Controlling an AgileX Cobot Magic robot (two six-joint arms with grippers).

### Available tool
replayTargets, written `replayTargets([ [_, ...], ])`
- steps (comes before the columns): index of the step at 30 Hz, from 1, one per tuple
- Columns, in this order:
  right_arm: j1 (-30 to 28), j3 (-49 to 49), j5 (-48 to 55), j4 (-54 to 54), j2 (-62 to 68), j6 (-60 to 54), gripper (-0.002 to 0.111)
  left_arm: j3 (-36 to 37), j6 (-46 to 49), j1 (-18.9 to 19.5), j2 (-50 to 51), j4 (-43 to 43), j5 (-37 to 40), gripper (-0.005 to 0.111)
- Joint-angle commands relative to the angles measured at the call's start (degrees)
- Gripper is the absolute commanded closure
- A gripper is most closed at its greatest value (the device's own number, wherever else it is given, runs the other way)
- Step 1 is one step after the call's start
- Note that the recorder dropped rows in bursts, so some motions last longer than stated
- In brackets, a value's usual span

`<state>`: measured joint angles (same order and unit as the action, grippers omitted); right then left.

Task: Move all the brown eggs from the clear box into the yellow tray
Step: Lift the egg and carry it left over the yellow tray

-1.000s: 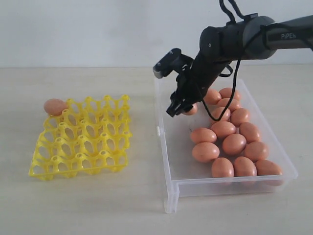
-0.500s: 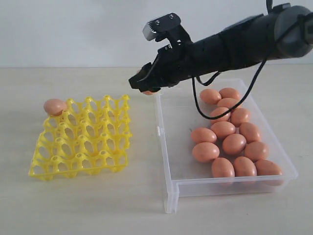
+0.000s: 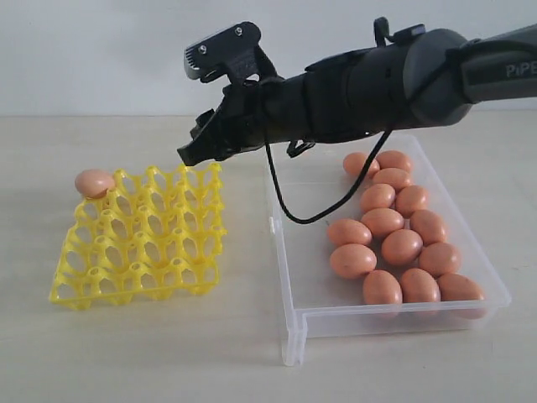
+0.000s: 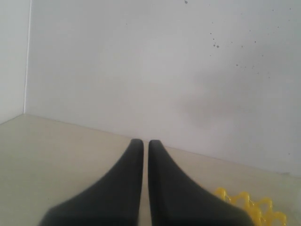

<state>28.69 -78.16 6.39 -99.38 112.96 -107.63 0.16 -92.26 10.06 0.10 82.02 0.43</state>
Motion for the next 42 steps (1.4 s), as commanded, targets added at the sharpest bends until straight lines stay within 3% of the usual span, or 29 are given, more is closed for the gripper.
replayTargets([
  [1, 1.18, -0.55, -2.53, -0.56, -1.71, 2.6, 0.109, -0.16, 0.22, 0.05, -0.1, 0.27, -0.43, 0.103],
  [3, 1.18, 0.7, 11.16, -0.56, -2.96, 4.67, 0.109, -0.16, 0.22, 0.05, -0.1, 0.27, -0.76, 0.103],
  [5, 1.18, 1.55, 36.59, -0.56, -3.73, 8.71, 0.109, -0.16, 0.22, 0.05, -0.1, 0.27, -0.76, 0.103],
  [6, 1.18, 1.55, 49.35, 1.34, -3.73, 12.25, 0.109, -0.16, 0.22, 0.05, -0.1, 0.27, -0.76, 0.103],
  [8, 1.18, 1.43, 62.81, 11.99, -3.73, 20.88, 0.109, -0.16, 0.22, 0.05, -0.1, 0.27, -0.87, 0.103],
  [12, 1.18, 1.43, 63.22, 37.01, -3.84, 34.21, 0.109, -0.16, 0.22, 0.05, -0.1, 0.27, -1.02, 0.103],
  [16, 1.29, 2.96, 38.47, 51.23, -3.84, 48.06, 0.109, -0.16, 0.22, 0.05, -0.1, 0.27, -1.51, 0.103],
  [20, 3.58, 7.37, 5.45, 47.27, -3.84, 45.38, 0.109, -0.16, 0.43, 0.05, -0.1, 0.27, -1.84, 0.103],
  [24, 9.35, 10.3, -27.33, 47.61, -3.07, 44.64, 0.109, -0.16, 0.43, 0.05, -0.1, 0.27, -1.84, 0.103],
  [26, 11.01, 10.3, -32.77, 54.6, -2.7, 50.53, 0.109, -0.16, 0.43, 0.05, -0.1, 0.27, -1.84, 0.103],
  [30, 11.83, 10.3, -41.18, 87.46, -1.54, 85.98, 0.109, -0.16, 0.43, 0.05, -0.1, 0.27, -1.84, 0.103],
  [33, 10.66, 10.3, -54.32, 102.92, 0.53, 103.94, 0.109, -0.16, 0.43, 0.05, -0.1, 1.02, -1.84, 0.103],
  [37, 8.66, 10.3, -67.66, 109.44, 3.84, 114.43, 0.109, -0.16, 0.43, 0.05, -0.1, 1.35, -1.84, 0.103],
  [42, 4.69, 9.89, -69.98, 113.31, 8.87, 119.77, 0.109, -0.16, 0.43, 0.05, -0.1, 1.35, -1.84, 0.103],
])
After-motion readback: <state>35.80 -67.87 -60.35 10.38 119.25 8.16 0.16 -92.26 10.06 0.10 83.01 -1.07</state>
